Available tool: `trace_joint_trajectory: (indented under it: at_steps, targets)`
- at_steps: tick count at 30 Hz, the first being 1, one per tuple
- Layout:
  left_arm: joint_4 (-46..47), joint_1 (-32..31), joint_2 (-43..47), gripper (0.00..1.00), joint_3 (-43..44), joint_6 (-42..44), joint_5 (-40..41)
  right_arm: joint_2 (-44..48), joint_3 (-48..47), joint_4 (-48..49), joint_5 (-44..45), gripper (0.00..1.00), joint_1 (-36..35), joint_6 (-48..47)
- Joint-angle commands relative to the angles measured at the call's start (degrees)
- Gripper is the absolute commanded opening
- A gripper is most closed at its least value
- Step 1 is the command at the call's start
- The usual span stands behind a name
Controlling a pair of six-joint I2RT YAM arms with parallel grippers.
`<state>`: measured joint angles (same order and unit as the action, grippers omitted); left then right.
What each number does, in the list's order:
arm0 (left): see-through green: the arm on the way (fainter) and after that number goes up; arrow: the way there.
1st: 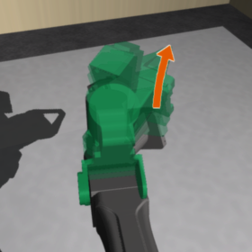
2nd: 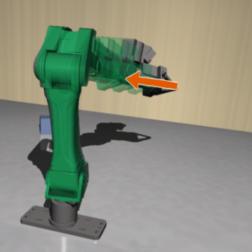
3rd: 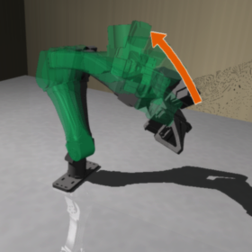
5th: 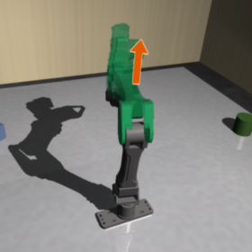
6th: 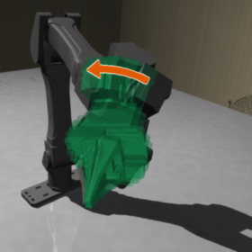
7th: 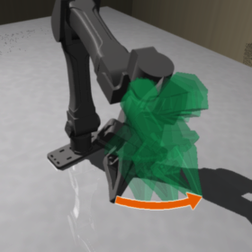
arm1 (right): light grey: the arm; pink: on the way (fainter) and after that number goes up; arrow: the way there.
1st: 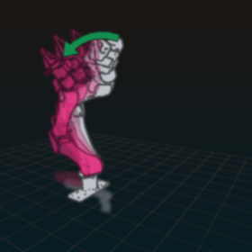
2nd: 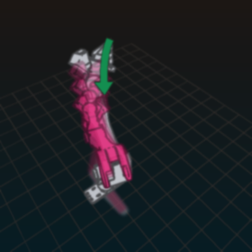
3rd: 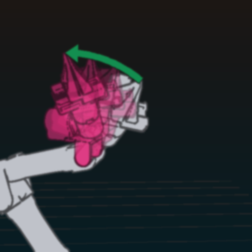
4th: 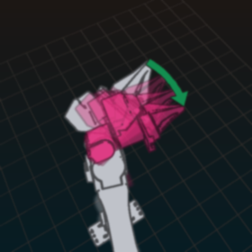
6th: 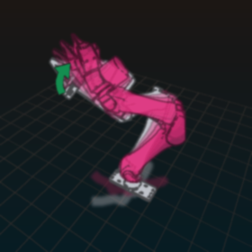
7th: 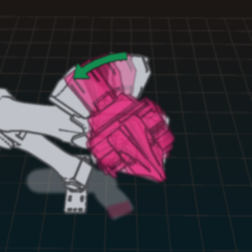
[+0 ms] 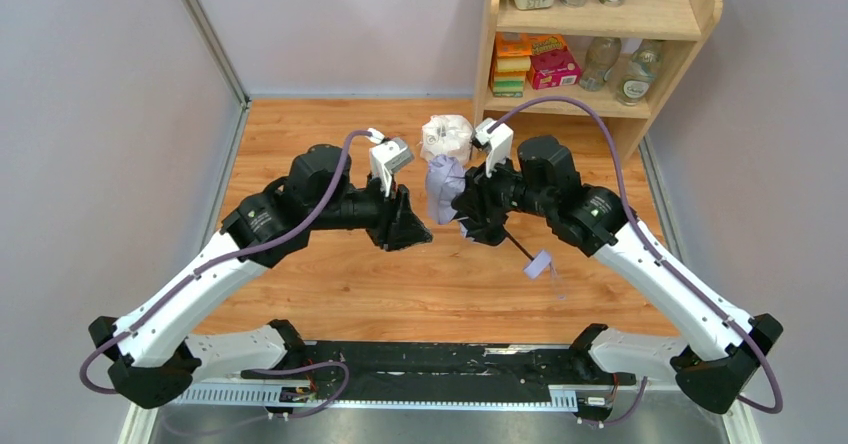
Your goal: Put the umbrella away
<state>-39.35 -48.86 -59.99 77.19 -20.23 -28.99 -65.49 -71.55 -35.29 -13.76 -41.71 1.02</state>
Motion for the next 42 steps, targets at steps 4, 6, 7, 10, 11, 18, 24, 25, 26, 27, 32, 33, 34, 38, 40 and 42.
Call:
trace_joint_trajectory:
  at_steps: [4,6,7,10,11,18,24,25,26,27,32,33,34,38,40,42]
  targets:
    - [-1.3,0.1,-2.9,0.75,1.5,-5.3,32.7,-2.0,-6.1,-0.6,12.8,0.0,-0.2,16.8]
    - [1.9,0.1,-3.6,0.74,0.6,-1.2,36.6,-3.6,-7.8,-1.2,11.4,0.0,-0.2,18.6]
    - [3.5,0.1,-3.9,0.72,-0.4,0.3,37.2,-4.4,-8.9,-2.3,12.2,0.0,-0.2,19.3]
    - [9.1,0.1,-4.8,0.64,-2.3,5.1,36.8,-6.7,-13.7,-6.0,12.8,0.0,0.0,20.6]
    - [9.9,0.1,-4.8,0.63,-3.6,5.6,37.5,-7.0,-14.7,-6.7,12.4,0.0,0.1,21.3]
    - [18.1,-0.1,-3.2,0.68,-12.5,8.1,38.2,-8.2,-19.8,-8.3,7.5,0.0,2.7,25.0]
    - [24.7,-0.4,-0.6,0.8,-18.0,9.9,42.3,-10.2,-23.3,-9.2,1.8,0.0,4.3,27.7]
    - [28.0,-0.9,0.6,0.79,-19.3,10.9,43.0,-10.4,-23.5,-9.1,0.8,0.0,4.7,28.1]
    - [29.3,-1.1,1.2,0.79,-21.1,11.6,44.4,-10.4,-23.6,-9.1,0.1,0.0,5.0,28.3]
    - [32.6,-1.5,2.2,0.79,-22.2,12.8,45.2,-10.5,-23.9,-9.4,0.1,0.0,5.3,28.6]
    - [43.6,-2.7,3.0,0.8,-27.2,20.0,48.6,-11.1,-24.9,-9.8,0.1,0.0,5.9,30.4]
    - [46.2,-3.1,2.8,0.79,-27.7,20.1,48.5,-11.2,-25.2,-9.8,0.2,0.0,6.0,31.0]
    - [47.2,-3.1,2.5,0.8,-27.9,22.7,47.6,-11.4,-25.3,-9.5,0.0,0.0,6.1,31.8]
    - [51.5,-3.2,1.7,0.79,-28.4,26.2,44.2,-11.8,-25.9,-7.5,-1.1,0.0,7.0,34.8]
    - [53.1,-3.2,1.5,0.8,-28.9,27.3,42.3,-12.2,-26.9,-7.4,-1.2,0.0,7.0,35.6]
    - [54.9,-3.2,1.0,0.8,-29.2,28.1,41.6,-12.6,-27.7,-7.3,-1.4,0.0,7.0,36.4]
